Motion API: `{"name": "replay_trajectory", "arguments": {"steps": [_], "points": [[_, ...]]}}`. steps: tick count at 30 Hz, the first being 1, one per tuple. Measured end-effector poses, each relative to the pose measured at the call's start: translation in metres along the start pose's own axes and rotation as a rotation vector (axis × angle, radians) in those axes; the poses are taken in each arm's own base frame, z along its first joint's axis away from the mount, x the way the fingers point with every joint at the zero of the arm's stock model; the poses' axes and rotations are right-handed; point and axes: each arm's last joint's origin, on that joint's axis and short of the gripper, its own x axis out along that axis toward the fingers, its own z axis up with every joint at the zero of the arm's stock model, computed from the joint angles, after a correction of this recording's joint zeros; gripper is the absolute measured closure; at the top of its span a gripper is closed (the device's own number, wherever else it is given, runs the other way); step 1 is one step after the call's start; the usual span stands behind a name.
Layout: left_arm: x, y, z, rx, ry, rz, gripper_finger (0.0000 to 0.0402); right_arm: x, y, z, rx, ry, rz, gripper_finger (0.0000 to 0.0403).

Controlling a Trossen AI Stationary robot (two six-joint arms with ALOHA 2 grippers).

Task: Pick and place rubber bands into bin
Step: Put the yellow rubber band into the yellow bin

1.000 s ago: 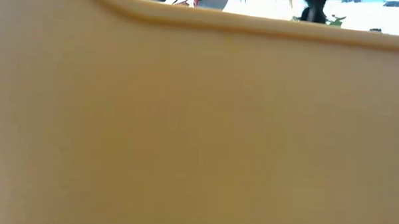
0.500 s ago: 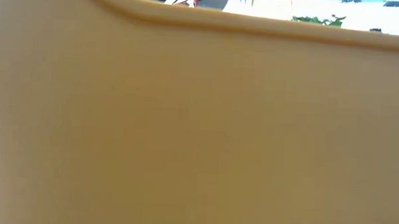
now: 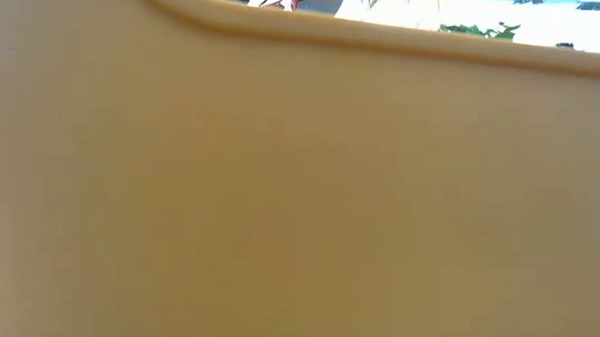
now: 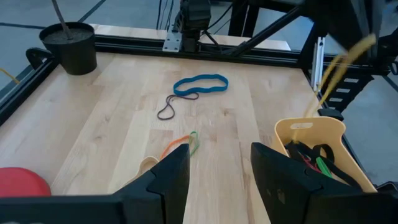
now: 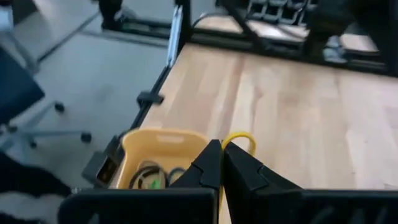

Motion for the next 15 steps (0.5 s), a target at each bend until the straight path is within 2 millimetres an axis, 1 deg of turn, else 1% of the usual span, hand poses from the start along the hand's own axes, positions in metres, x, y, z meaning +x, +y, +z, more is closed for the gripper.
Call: {"name": "replay_trajectory", "arguments": {"steps": [3, 7, 11, 15], "points": [[0.000, 0.000, 0.000, 0.000, 0.000, 0.000, 0.0224, 0.013, 0.012, -0.007, -0.027, 0.032, 0.022, 0.0403], [0.000, 0.000, 0.000, -0.001, 0.000, 0.000, 0.0224, 0.025, 0.024, -0.015, -0.048, 0.066, 0.042, 0.0403], [0.000, 0.000, 0.000, -0.001, 0.000, 0.000, 0.0224, 0.035, 0.030, -0.021, -0.056, 0.088, 0.050, 0.0403], [0.000, 0.000, 0.000, -0.001, 0.000, 0.000, 0.0224, 0.048, 0.032, -0.029, -0.027, 0.124, 0.044, 0.0403]]}}
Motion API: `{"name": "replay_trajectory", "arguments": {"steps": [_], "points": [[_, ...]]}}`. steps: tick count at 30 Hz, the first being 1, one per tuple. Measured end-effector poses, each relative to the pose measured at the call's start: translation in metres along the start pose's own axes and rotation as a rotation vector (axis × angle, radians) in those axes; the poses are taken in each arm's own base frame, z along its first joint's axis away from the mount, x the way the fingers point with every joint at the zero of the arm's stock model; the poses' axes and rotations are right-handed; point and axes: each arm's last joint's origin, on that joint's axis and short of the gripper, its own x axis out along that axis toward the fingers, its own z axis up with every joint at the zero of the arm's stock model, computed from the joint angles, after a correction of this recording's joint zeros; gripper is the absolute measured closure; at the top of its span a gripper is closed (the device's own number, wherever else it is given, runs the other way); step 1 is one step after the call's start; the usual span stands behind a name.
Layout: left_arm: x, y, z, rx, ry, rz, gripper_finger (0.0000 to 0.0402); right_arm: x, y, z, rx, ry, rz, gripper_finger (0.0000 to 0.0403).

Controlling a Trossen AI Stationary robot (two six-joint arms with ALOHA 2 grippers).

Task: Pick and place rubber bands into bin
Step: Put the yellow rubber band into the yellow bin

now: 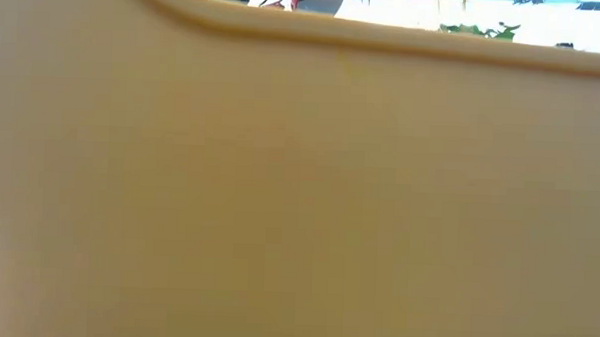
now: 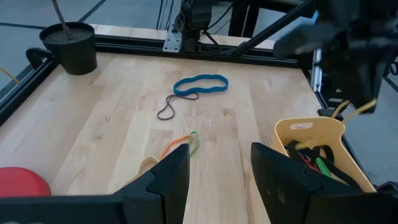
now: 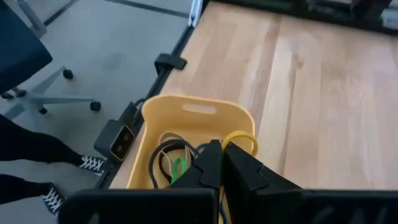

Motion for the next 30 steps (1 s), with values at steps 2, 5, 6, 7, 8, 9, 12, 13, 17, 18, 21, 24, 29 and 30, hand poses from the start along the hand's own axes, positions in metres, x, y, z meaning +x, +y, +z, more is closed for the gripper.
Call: {"name": "replay_trajectory", "arguments": {"steps": [2, 5, 6, 7, 8, 9, 12, 13, 17, 18, 21, 24, 29, 30], "points": [[0.000, 0.000, 0.000, -0.001, 0.000, 0.000, 0.0224, 0.009, 0.000, -0.004, 0.003, 0.025, -0.005, 0.0403], [0.000, 0.000, 0.000, -0.002, 0.000, 0.000, 0.0224, 0.022, 0.001, -0.012, -0.001, 0.064, -0.010, 0.0403], [0.000, 0.000, 0.000, -0.002, 0.000, 0.000, 0.0224, 0.026, 0.002, -0.014, -0.004, 0.076, -0.012, 0.0403], [0.000, 0.000, 0.000, -0.002, 0.000, 0.000, 0.0224, 0.030, 0.001, -0.016, -0.009, 0.085, -0.014, 0.0403], [0.000, 0.000, 0.000, -0.002, 0.000, 0.000, 0.0224, 0.033, 0.001, -0.018, -0.021, 0.096, -0.018, 0.0403], [0.000, 0.000, 0.000, -0.002, 0.000, 0.001, 0.0224, 0.037, 0.000, -0.020, -0.030, 0.106, -0.020, 0.0402], [0.000, 0.000, 0.000, -0.001, 0.000, 0.001, 0.0224, 0.046, -0.003, -0.025, -0.035, 0.132, -0.032, 0.0397], [0.000, 0.000, 0.000, -0.001, 0.000, 0.001, 0.0224, 0.049, -0.005, -0.026, -0.038, 0.141, -0.036, 0.0395], [0.000, 0.000, 0.000, -0.001, 0.000, 0.001, 0.0224, 0.059, -0.008, -0.032, -0.042, 0.166, -0.045, 0.0391], [0.000, 0.000, 0.000, -0.002, 0.000, 0.001, 0.0224, 0.062, -0.007, -0.034, -0.042, 0.171, -0.045, 0.0391], [0.000, 0.000, 0.000, -0.009, 0.000, 0.001, 0.0224, 0.066, -0.007, -0.036, -0.043, 0.174, -0.044, 0.0390], [0.000, 0.000, 0.000, -0.024, 0.000, 0.001, 0.0224, 0.068, -0.007, -0.035, -0.040, 0.156, -0.041, 0.0382], [0.000, 0.000, 0.000, -0.032, 0.001, 0.001, 0.0224, 0.067, -0.005, -0.034, -0.039, 0.153, -0.021, 0.0337], [0.000, 0.000, 0.000, -0.031, 0.002, 0.002, 0.0224, 0.067, -0.005, -0.034, -0.036, 0.156, -0.004, 0.0325]]}}
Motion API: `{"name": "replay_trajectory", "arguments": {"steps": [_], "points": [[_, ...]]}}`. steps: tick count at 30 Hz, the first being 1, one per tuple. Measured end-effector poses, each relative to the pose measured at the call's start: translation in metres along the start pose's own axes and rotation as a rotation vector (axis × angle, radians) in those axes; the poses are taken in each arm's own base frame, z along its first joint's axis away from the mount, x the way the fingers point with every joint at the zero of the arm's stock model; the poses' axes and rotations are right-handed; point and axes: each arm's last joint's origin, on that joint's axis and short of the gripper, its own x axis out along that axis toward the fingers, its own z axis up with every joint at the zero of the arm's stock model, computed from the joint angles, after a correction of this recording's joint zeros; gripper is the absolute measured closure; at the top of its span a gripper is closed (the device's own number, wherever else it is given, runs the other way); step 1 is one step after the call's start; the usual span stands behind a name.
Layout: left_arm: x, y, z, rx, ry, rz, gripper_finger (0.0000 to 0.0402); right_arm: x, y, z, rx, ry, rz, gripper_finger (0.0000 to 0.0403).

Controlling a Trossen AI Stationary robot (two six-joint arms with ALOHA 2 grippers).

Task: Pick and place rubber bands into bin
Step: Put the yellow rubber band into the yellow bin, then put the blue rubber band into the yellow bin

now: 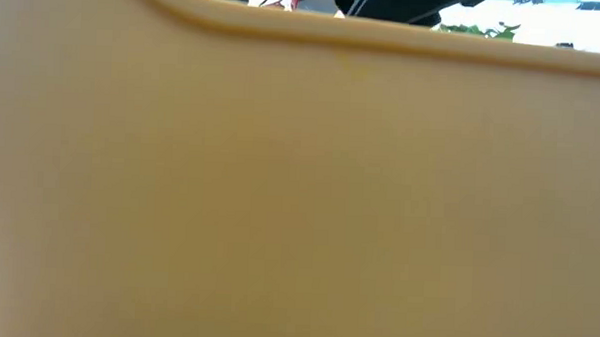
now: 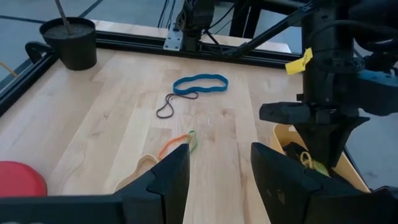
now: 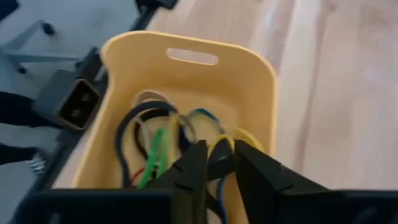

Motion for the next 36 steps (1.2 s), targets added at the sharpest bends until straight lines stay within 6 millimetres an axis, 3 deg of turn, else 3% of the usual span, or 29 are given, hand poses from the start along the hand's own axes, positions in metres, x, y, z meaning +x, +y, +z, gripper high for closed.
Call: {"name": "replay_trajectory", "arguments": {"steps": [5, 10, 16, 22, 28, 31, 36], "points": [[0.000, 0.000, 0.000, 0.004, 0.004, 0.000, 0.0224, 0.000, 0.001, -0.001, 0.020, 0.009, 0.016, 0.0275], [0.000, 0.000, 0.000, 0.003, 0.004, 0.001, 0.0224, -0.012, 0.000, 0.004, 0.002, -0.009, 0.017, 0.0252], [0.000, 0.000, 0.000, -0.004, 0.004, 0.001, 0.0224, -0.064, -0.007, 0.016, 0.009, -0.062, -0.012, 0.0249], [0.000, 0.000, -0.001, -0.045, 0.013, 0.001, 0.0224, -0.123, -0.019, 0.010, 0.065, -0.029, -0.102, 0.0250], [0.000, 0.000, 0.001, -0.048, -0.013, 0.002, 0.0224, -0.160, -0.023, 0.004, 0.117, -0.027, -0.095, 0.0248], [0.000, 0.000, 0.001, -0.048, -0.014, 0.002, 0.0224, -0.174, -0.028, -0.006, 0.266, 0.020, -0.192, 0.0256], [0.000, 0.000, 0.001, -0.050, -0.015, 0.001, 0.0224, -0.195, -0.046, -0.036, 0.604, 0.139, -0.527, 0.0272]]}}
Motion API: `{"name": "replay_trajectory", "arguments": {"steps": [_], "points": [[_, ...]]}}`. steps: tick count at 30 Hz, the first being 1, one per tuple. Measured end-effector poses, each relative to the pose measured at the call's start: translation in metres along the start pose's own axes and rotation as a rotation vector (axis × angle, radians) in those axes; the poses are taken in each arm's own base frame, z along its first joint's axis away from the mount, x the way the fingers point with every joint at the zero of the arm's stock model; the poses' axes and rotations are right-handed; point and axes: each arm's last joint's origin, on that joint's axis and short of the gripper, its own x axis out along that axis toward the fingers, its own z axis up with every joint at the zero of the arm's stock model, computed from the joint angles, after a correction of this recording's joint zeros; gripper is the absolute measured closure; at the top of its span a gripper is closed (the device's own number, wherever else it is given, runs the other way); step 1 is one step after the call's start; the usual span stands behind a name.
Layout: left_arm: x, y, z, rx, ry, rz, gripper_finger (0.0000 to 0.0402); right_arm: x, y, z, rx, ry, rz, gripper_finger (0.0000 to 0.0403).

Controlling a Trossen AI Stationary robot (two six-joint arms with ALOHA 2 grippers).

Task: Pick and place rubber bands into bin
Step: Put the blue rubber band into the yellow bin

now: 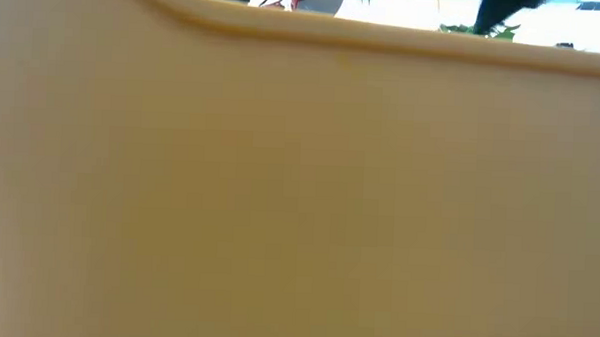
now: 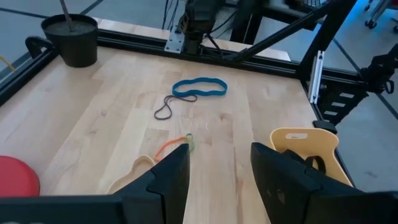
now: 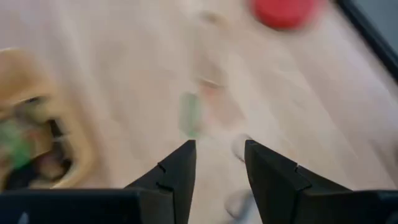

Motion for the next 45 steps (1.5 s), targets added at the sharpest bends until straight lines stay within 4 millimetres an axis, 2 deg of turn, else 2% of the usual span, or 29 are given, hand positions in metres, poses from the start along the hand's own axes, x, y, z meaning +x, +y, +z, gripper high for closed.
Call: {"name": "replay_trajectory", "arguments": {"steps": [3, 6, 10, 17, 27, 39, 45], "points": [[0.000, 0.000, 0.000, 0.000, 0.000, 0.000, 0.0224, 0.001, -0.014, -0.006, 0.165, 0.041, -0.139, 0.0278], [0.000, 0.000, 0.000, 0.000, 0.000, 0.000, 0.0224, 0.012, -0.023, -0.013, 0.267, 0.074, -0.222, 0.0281], [0.000, 0.000, 0.000, 0.014, 0.000, 0.000, 0.0224, 0.035, -0.033, -0.025, 0.392, 0.145, -0.305, 0.0284], [0.000, 0.000, 0.000, 0.018, 0.000, 0.000, 0.0224, 0.084, -0.057, -0.064, 0.521, 0.366, -0.435, 0.0285], [0.000, -0.001, 0.000, 0.002, 0.006, -0.022, 0.0224, 0.129, -0.067, -0.105, 0.560, 0.514, -0.317, 0.0285], [0.000, -0.001, 0.000, 0.000, 0.008, -0.027, 0.0224, 0.143, -0.072, -0.125, 0.573, 0.523, -0.305, 0.0305], [0.000, -0.001, 0.000, 0.000, 0.007, -0.026, 0.0224, 0.151, -0.073, -0.136, 0.583, 0.554, -0.233, 0.0334]]}}
